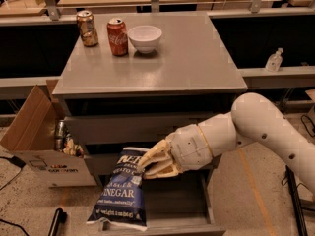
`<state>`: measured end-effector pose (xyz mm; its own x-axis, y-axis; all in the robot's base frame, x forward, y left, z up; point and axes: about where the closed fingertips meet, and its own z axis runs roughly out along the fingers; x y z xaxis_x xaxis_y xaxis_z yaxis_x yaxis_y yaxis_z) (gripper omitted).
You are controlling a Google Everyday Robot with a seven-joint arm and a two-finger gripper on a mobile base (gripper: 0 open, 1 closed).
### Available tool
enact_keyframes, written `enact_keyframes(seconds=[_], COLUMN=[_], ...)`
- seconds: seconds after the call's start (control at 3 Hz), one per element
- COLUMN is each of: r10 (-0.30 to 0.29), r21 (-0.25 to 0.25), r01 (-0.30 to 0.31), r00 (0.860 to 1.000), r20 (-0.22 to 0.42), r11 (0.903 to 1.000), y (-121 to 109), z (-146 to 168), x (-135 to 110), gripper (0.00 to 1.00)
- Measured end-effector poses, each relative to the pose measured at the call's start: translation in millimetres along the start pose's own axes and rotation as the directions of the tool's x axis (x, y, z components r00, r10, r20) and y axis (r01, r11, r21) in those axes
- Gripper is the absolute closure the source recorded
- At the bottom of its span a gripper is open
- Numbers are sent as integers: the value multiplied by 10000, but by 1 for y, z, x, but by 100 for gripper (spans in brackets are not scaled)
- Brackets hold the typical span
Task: Pick blue chip bag from bottom drawer and place on counter
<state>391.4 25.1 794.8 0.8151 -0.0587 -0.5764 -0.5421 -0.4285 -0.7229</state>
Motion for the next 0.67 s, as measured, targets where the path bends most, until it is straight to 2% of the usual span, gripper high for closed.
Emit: enact_keyframes(seconds=[0.33,0.67], r10=[19,-473], r21=[48,-205], r01=[-19,466], r00=[10000,9984], r20=[-41,-318], r11=[10000,9987], y=[0,-10], z=[1,-5], x=[2,0], gripper=[100,100])
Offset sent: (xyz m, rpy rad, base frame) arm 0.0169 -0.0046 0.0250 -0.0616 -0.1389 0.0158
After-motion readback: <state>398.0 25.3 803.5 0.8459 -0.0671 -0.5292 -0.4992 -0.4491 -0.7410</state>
